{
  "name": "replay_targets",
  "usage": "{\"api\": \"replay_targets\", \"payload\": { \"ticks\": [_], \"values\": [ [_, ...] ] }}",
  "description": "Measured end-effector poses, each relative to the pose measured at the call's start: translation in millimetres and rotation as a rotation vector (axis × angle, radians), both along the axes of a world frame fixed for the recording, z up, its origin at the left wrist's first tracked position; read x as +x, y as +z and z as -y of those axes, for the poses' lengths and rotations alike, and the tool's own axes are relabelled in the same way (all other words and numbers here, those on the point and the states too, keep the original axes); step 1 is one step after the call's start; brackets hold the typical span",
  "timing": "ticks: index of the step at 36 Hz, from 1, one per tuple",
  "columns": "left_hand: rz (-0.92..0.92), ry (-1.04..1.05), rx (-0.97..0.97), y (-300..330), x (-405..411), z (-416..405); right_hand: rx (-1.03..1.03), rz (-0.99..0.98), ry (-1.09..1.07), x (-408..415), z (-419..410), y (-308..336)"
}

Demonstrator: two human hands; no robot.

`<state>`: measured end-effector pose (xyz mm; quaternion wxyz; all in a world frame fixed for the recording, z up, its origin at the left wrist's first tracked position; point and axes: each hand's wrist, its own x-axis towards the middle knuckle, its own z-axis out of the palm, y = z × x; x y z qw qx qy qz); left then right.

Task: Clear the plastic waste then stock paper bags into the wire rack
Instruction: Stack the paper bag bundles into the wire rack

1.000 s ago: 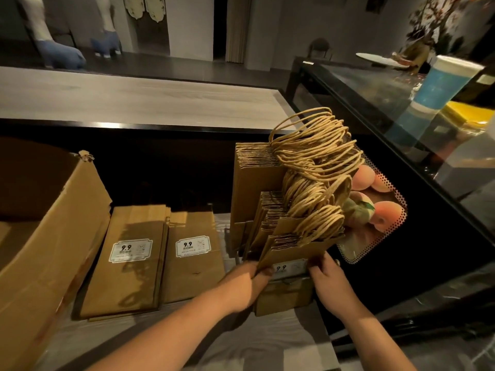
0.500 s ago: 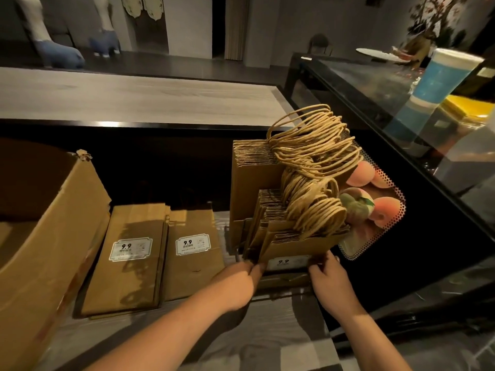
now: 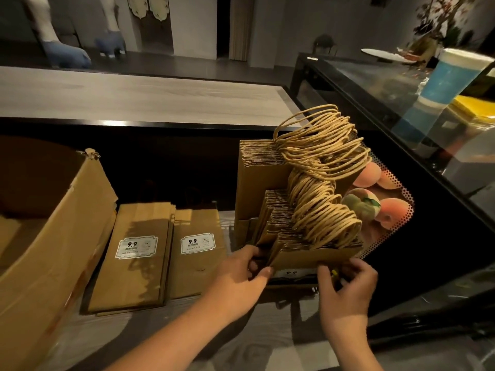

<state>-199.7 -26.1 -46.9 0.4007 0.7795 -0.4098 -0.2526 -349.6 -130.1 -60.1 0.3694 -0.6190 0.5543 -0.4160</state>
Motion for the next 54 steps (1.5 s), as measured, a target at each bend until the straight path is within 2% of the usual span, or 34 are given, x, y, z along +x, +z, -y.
{"api": "replay_targets", "payload": {
  "ticks": [3,6,8,9,11,14,17,20,23,29,32,35,41,46,51,54],
  "values": [
    [-0.033,-0.054,-0.004,-5.3,2.4,-6.2,0.036,0.094,-0.056,6.6,-17.8,2.6],
    [-0.105,-0.05,-0.013,-6.3,0.5,-12.4,0.267,0.192,-0.011,20.2,-37.7,-8.0],
    [-0.06,-0.037,0.018,-7.7,1.2,-15.8,0.464,0.2,0.136,32.5,-50.0,-13.6],
    [-0.069,-0.036,0.023,-9.1,3.0,-18.2,0.515,0.144,0.254,39.7,-56.3,-13.5],
    [-0.167,-0.016,0.021,-13.5,8.4,-24.4,0.52,0.01,0.437,53.9,-67.2,-9.2],
    [-0.279,0.085,0.003,-19.5,21.6,-36.3,0.51,-0.088,0.554,72.0,-73.5,-3.2],
    [-0.127,0.206,0.034,-24.3,41.1,-48.3,0.493,-0.198,0.64,89.6,-78.9,-2.1],
    [-0.084,0.297,0.033,-27.4,61.5,-60.4,0.474,-0.218,0.703,111.9,-81.7,-5.7],
    [-0.025,0.365,0.082,-32.6,80.3,-70.2,0.459,-0.238,0.687,140.7,-76.7,-13.4],
    [0.128,0.534,0.316,-56.3,125.6,-92.9,0.413,-0.501,0.65,189.3,-56.6,-44.7],
    [0.195,0.554,0.42,-69.0,142.5,-105.3,0.426,-0.536,0.627,199.3,-53.6,-59.1],
    [0.183,0.53,0.47,-79.1,149.9,-112.6,0.443,-0.573,0.56,206.7,-51.4,-64.5],
    [0.151,0.521,0.449,-86.9,152.5,-114.3,0.588,-0.488,0.413,218.6,-42.1,-63.2],
    [0.156,0.54,0.445,-90.1,154.0,-115.7,0.719,-0.32,0.443,221.7,-33.5,-52.1],
    [0.18,0.544,0.468,-91.7,153.3,-114.0,0.677,-0.202,0.526,218.6,-46.9,-35.6],
    [0.17,0.53,0.491,-85.3,154.1,-113.6,0.561,-0.163,0.567,201.9,-61.6,-19.3]
  ]
}}
